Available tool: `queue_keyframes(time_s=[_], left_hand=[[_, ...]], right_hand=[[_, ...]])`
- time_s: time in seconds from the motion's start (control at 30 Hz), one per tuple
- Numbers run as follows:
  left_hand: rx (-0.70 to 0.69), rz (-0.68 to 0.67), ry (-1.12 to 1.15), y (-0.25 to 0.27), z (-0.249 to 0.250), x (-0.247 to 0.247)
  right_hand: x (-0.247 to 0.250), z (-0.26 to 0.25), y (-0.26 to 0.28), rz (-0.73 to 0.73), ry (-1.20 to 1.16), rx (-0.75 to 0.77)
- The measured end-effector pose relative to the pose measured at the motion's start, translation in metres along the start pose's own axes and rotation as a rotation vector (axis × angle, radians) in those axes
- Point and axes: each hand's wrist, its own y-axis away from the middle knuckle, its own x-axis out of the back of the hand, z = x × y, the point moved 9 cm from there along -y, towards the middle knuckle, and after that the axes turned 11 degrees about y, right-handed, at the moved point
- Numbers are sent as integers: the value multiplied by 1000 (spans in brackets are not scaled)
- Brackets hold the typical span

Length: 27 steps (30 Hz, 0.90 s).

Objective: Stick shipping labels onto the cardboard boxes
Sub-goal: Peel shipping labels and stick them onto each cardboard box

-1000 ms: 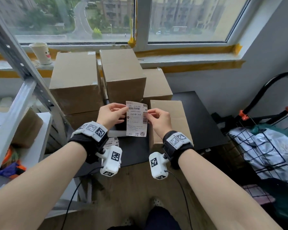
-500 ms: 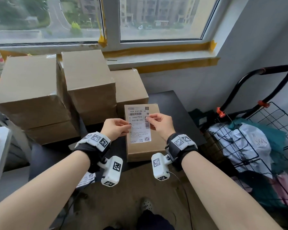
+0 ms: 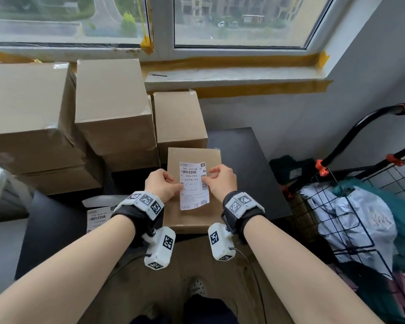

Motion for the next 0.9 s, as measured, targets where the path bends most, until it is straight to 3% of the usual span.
queue_keyframes(time_s=[0.17, 0.6, 0.67, 0.77, 0.9], left_hand=[[-20, 57, -69, -1, 2, -2], [-90, 53, -240, -3, 6, -11], [-66, 40, -261, -2, 2, -8], [-53, -15, -308, -4, -4, -1], [-90, -92, -316, -4, -11, 2]], right_hand=[[1, 1, -2, -5, 69, 18], [-2, 3, -3, -7, 170, 47], [-1, -2, 0, 23, 265, 102], [-6, -23, 5, 52, 456, 311], [-53, -46, 15, -256, 602, 527]])
